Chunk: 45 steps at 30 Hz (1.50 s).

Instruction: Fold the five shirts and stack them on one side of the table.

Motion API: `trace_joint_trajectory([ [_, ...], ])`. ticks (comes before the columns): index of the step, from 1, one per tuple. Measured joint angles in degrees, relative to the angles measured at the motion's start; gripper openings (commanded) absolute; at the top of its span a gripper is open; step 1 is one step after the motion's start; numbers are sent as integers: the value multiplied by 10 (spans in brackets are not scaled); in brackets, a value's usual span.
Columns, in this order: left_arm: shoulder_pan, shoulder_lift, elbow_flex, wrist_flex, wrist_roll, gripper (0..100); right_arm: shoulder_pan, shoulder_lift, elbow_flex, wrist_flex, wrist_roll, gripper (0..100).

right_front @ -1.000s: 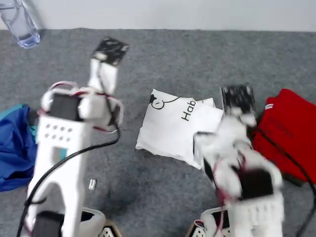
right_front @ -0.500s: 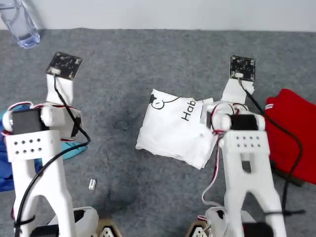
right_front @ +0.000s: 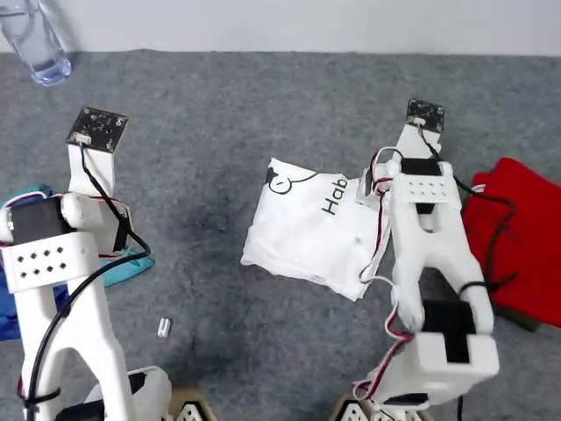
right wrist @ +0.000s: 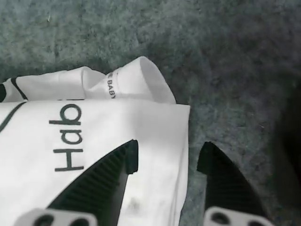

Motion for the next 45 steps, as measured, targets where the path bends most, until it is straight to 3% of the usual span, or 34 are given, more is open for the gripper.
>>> trace_joint_trajectory([
  [7, 0, 0, 0, 0, 0, 12, 2, 58, -44, 0, 0, 103],
  [11, 0, 0, 0, 0, 0, 12, 3, 83, -63, 0, 0, 2],
  [18, 0, 0, 0, 0, 0, 12, 3, 85, -83, 0, 9, 8],
  [26, 0, 0, 0, 0, 0, 12, 0, 95, -171, 0, 119, 8],
  [34, 0, 0, 0, 0, 0, 12, 0, 223, -299, 0, 190, 14],
  [36, 0, 0, 0, 0, 0, 12, 0, 244, -325, 2, 193, 57],
  [42, 0, 0, 0, 0, 0, 12, 1, 255, -403, 117, 185, 365],
  [45, 0, 0, 0, 0, 0, 12, -4, 254, -450, 207, 156, 388],
])
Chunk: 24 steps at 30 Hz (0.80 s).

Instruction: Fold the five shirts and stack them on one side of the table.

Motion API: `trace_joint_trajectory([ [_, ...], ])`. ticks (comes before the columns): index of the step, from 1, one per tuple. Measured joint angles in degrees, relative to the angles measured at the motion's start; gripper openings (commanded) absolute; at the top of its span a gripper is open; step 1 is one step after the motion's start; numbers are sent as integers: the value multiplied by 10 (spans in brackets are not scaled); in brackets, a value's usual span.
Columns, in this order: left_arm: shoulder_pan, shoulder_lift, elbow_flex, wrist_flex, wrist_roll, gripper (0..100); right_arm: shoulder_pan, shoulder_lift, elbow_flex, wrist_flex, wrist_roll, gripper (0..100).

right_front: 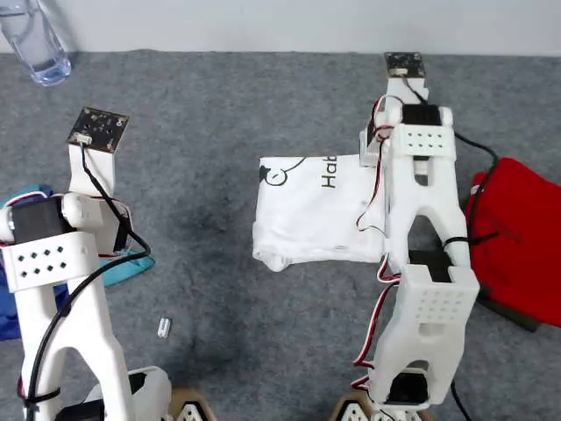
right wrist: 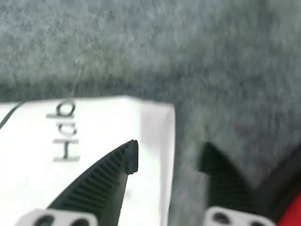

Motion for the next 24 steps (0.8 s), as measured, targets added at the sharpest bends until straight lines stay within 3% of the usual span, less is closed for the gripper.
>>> trace_joint_trajectory([
  [10, 0, 0, 0, 0, 0, 12, -76, -7, -26, 202, -76, 342],
  [17, 0, 0, 3, 0, 0, 12, -95, 16, -27, 214, -99, 263],
  [24, 0, 0, 22, 0, -6, 12, -96, -11, -23, 220, -85, 262],
])
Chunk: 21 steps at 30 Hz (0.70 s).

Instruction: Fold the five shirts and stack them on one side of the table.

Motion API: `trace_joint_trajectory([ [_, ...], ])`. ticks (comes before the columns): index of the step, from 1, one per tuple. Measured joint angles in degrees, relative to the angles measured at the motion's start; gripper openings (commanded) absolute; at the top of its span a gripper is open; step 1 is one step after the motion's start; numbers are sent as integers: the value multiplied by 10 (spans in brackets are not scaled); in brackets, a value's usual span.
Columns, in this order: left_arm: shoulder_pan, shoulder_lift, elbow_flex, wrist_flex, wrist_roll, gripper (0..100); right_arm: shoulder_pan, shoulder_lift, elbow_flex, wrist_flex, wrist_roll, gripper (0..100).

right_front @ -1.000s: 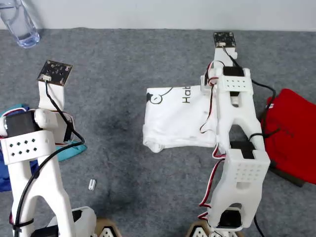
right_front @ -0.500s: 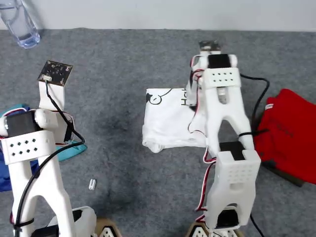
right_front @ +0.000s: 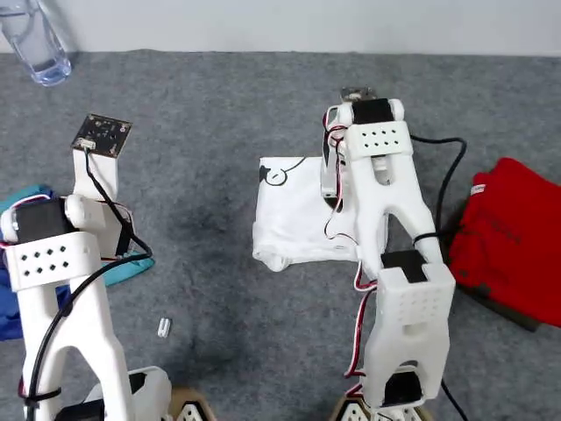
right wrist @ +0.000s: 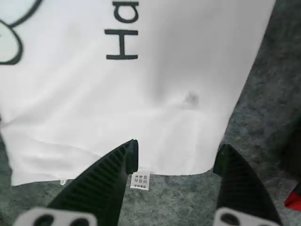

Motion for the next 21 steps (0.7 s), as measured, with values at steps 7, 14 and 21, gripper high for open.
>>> trace_joint_trajectory([
  [7, 0, 0, 3, 0, -11, 12, 2, -148, 164, -45, 2, 263],
  [14, 0, 0, 3, 0, -11, 12, 1, -225, 338, -235, 2, 263],
  [21, 0, 0, 3, 0, -11, 12, 28, -127, 286, -264, -2, 383],
])
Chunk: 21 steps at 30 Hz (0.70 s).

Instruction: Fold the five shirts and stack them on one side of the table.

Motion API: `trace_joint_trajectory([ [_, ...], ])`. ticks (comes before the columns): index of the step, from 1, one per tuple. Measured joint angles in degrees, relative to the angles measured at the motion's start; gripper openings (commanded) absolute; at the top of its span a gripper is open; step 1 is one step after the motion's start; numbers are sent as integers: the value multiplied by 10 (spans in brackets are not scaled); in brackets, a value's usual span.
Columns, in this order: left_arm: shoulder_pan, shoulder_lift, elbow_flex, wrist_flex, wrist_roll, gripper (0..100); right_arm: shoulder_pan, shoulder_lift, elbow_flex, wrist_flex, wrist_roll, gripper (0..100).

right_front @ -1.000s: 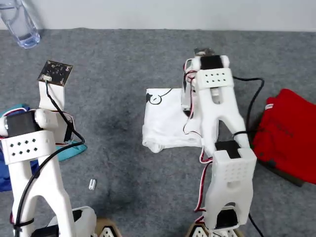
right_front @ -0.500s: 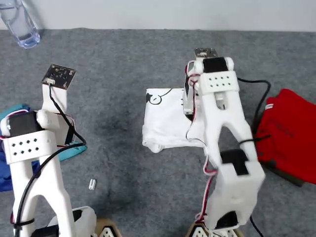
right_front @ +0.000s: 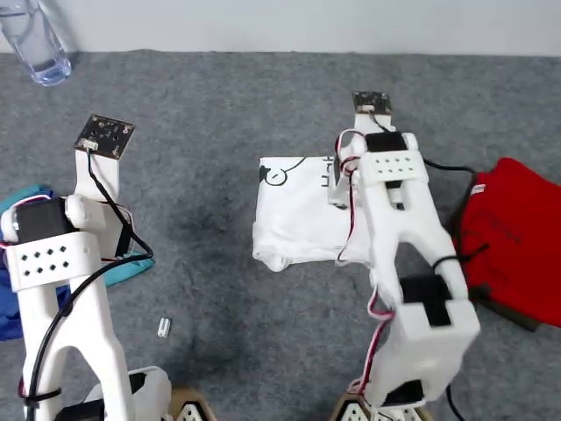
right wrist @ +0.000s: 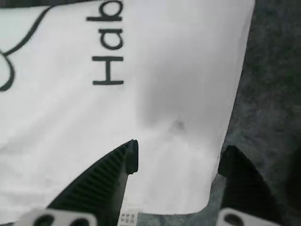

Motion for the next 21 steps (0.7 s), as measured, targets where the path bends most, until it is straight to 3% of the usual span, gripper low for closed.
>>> trace_joint_trajectory([
  [9, 0, 0, 0, 0, 0, 12, 5, 137, -79, -2, -14, 385],
  [11, 0, 0, 0, 0, 0, 12, 0, 159, -90, -5, -15, 323],
  [16, 0, 0, 0, 0, 0, 12, -4, 201, -122, -4, -15, 28],
  [21, 0, 0, 0, 0, 0, 12, -4, 204, -143, 29, -15, 6],
])
